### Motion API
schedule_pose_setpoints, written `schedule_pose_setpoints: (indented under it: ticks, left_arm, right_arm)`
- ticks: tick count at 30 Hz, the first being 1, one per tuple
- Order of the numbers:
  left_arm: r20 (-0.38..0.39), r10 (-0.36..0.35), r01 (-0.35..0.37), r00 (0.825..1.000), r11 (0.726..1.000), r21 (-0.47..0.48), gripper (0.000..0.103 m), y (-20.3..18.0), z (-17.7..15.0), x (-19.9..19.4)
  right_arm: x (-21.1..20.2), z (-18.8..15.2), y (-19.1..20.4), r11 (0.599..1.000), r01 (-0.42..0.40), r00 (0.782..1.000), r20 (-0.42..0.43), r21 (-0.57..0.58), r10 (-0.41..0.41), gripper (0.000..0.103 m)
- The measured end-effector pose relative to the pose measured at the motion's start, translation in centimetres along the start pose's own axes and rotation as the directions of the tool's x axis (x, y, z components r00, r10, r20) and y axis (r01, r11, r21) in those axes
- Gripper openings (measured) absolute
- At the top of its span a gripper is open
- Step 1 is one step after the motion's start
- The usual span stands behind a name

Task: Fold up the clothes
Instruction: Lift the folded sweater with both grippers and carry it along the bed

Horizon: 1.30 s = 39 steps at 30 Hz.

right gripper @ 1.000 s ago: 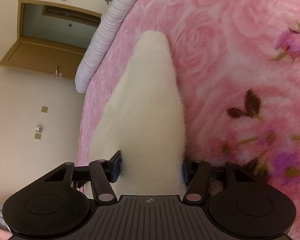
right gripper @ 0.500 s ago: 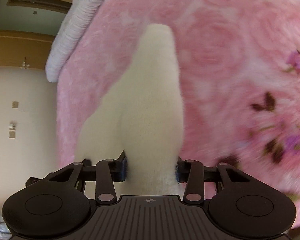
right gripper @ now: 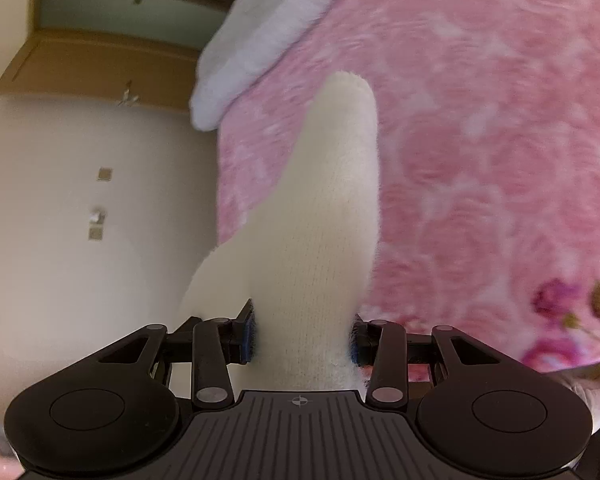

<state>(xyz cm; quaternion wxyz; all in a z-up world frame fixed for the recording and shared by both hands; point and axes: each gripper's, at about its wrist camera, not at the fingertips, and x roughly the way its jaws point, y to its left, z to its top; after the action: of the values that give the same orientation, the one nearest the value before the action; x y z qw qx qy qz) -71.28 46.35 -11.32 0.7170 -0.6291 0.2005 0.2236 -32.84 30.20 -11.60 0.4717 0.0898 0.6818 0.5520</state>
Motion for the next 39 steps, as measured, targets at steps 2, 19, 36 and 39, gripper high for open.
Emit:
schedule_pose_setpoints:
  ticks: [2,19,36,39]
  left_arm:
    - [0.033,0.002,-0.002,0.999,1.0,-0.014,0.035,0.0,0.5,-1.4]
    - [0.292,0.05,0.014,0.955,0.977,-0.214,0.035,5.1,3.1,-8.2]
    - [0.105,0.059,-0.047,0.993,0.993,-0.107,0.035,20.2,30.5,-17.0]
    - [0.07,0.069,-0.066,0.995,0.997,-0.045,0.035,22.3,36.9,-18.7]
  right_arm:
    - [1.1,0.2,1.4,1.0,-0.007,1.0,-0.02,-0.018,0.007,0.04]
    - [12.0,3.3,8.6,0.974,-0.066,0.967,-0.253,-0.217,0.009,0.041]
    - [36.6,2.1,18.9,0.996,-0.014,0.99,-0.138,-0.084,0.003,0.041]
    - [41.7,2.4,21.2,0.998,-0.026,0.995,-0.095,-0.055,0.021,0.041]
